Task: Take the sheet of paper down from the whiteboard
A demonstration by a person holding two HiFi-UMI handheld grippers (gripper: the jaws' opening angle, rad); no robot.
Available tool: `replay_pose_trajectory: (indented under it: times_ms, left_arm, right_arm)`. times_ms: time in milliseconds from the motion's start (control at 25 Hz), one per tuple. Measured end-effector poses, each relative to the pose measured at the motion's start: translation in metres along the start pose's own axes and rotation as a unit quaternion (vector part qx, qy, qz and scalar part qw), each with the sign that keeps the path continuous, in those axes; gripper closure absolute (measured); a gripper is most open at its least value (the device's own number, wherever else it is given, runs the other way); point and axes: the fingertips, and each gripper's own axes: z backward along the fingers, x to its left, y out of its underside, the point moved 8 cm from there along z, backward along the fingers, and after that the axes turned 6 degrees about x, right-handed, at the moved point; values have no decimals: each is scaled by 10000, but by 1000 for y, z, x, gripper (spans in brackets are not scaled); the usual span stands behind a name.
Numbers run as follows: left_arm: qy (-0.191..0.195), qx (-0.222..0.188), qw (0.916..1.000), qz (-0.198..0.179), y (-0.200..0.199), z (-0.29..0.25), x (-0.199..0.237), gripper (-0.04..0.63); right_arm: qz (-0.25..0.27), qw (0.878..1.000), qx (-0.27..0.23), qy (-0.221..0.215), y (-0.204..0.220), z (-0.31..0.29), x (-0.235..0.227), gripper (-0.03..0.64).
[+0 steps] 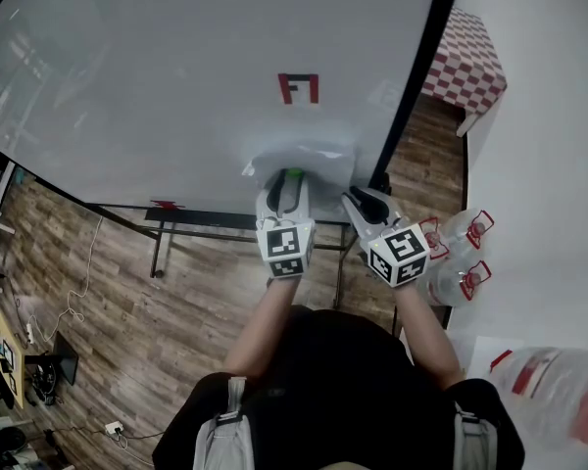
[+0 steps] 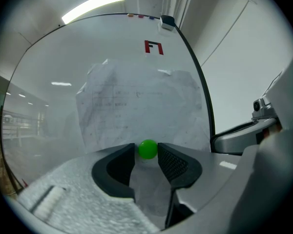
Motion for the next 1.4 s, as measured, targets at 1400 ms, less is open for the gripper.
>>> replay_pose_trajectory:
  times_ms: [1400]
  left_arm:
    - [182,-20,9998,34,-1,8,9,463]
  right_arm:
    - [-286,9996,35,15,-10,-20,7,614]
